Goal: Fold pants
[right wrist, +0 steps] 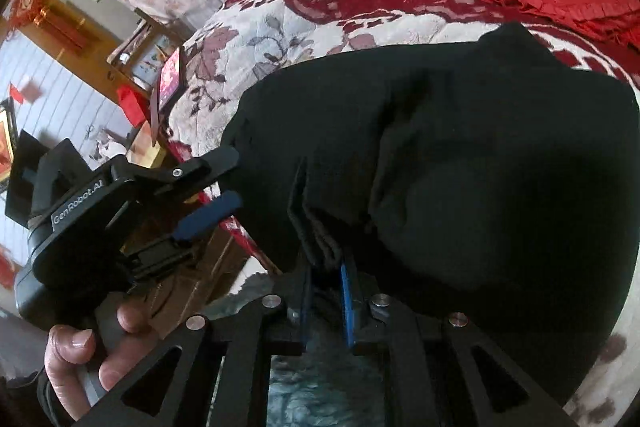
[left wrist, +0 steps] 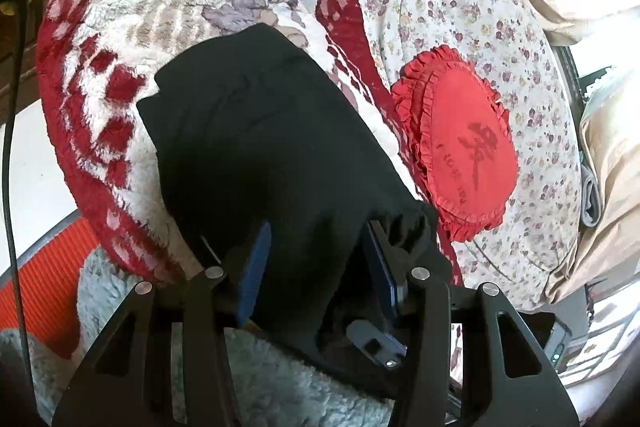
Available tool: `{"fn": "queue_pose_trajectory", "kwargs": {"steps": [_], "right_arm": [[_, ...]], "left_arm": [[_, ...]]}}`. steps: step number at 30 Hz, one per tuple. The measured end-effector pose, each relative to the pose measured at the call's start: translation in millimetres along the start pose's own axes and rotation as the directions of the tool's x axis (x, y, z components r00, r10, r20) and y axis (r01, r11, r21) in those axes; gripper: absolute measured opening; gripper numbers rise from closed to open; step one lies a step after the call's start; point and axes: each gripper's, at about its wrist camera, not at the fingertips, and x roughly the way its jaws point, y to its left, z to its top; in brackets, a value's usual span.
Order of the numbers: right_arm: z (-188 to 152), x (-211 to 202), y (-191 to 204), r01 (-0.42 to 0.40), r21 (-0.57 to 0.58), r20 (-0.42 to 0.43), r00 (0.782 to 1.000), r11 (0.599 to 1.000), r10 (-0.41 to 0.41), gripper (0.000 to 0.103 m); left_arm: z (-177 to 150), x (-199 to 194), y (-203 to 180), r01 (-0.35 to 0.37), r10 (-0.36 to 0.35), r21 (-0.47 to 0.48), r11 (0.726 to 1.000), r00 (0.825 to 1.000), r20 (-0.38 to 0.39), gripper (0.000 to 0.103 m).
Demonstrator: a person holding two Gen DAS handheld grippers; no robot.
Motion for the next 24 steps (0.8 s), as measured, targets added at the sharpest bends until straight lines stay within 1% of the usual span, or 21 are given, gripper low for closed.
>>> {"fn": "queue_pose_trajectory", "kwargs": {"steps": [2, 5, 8, 10, 12, 13, 14, 15, 16, 17, 18, 19, 20, 21, 22, 23, 24], "right_arm": [[-1, -6, -4, -0.028, 0.014, 0.033, 0.999, 0.999, 0.028, 0.019], [2, -19, -6, -0.094, 0.031, 0.097, 0.991, 0.995, 0.091, 0.024], [1, -37, -7, -0.181, 0.039, 0.163, 0.971, 0.983, 0.173, 0.026], [-2, -53, -7, -0.220, 0.030, 0.205, 0.956, 0.975, 0.209, 0.027], [-5, -68, -14, -0.218, 0.045, 0.228, 0.952, 0.975, 0.203, 0.027], [-6, -76, -19, -0.211, 0.058, 0.246, 0.950, 0.976, 0.191, 0.027], [-8, -85, -27, -0.184, 0.080, 0.262, 0.952, 0.980, 0.157, 0.027], [-8, -91, -34, -0.143, 0.103, 0.265, 0.958, 0.984, 0.112, 0.027], [-7, -94, -42, -0.085, 0.136, 0.251, 0.967, 0.987, 0.049, 0.027], [-5, -94, -52, -0.017, 0.179, 0.211, 0.977, 0.984, -0.021, 0.027], [-3, -93, -61, 0.024, 0.215, 0.173, 0.983, 0.976, -0.063, 0.027], [-2, -93, -68, 0.015, 0.235, 0.162, 0.985, 0.972, -0.055, 0.027], [-1, -90, -73, -0.022, 0.242, 0.149, 0.989, 0.970, -0.015, 0.027], [0, -85, -76, -0.055, 0.235, 0.110, 0.993, 0.970, 0.029, 0.027], [-1, -76, -78, -0.058, 0.218, 0.044, 0.998, 0.974, 0.049, 0.027], [-3, -70, -80, 0.005, 0.201, -0.008, 1.000, 0.980, -0.004, 0.027], [-6, -66, -83, 0.068, 0.194, -0.045, 0.997, 0.979, -0.060, 0.027]], "left_arm": [[-1, 0, -2, -0.003, 0.003, 0.008, 1.000, 1.000, 0.000, 0.046], [-3, 0, -4, -0.008, 0.008, 0.011, 1.000, 1.000, 0.004, 0.046], [-3, -1, -3, -0.005, 0.005, -0.006, 1.000, 1.000, 0.001, 0.046], [-3, 1, -2, 0.000, 0.000, -0.016, 1.000, 1.000, -0.001, 0.046], [-3, -1, -2, 0.009, -0.009, -0.023, 1.000, 1.000, 0.004, 0.046], [-4, -4, -4, 0.019, -0.019, -0.017, 1.000, 1.000, 0.020, 0.046], [-4, -7, -7, 0.028, -0.029, 0.006, 1.000, 0.999, 0.035, 0.046], [-5, -12, -18, 0.051, -0.053, 0.059, 0.997, 0.997, 0.047, 0.046], [-7, -15, -30, 0.086, -0.092, 0.120, 0.989, 0.995, 0.044, 0.046], [-10, -18, -46, 0.133, -0.140, 0.195, 0.972, 0.990, 0.026, 0.046], [-15, -18, -67, 0.201, -0.201, 0.285, 0.937, 0.979, -0.029, 0.046], [-22, -13, -88, 0.275, -0.245, 0.367, 0.889, 0.961, -0.126, 0.046], [-27, -5, -103, 0.318, -0.245, 0.419, 0.851, 0.945, -0.219, 0.046], [-34, 7, -115, 0.330, -0.200, 0.465, 0.822, 0.930, -0.307, 0.046], [-37, 17, -118, 0.319, -0.147, 0.489, 0.812, 0.922, -0.357, 0.046], [-39, 29, -119, 0.290, -0.071, 0.521, 0.803, 0.914, -0.399, 0.046], [-39, 42, -114, 0.215, 0.042, 0.572, 0.791, 0.915, -0.402, 0.046]]}}
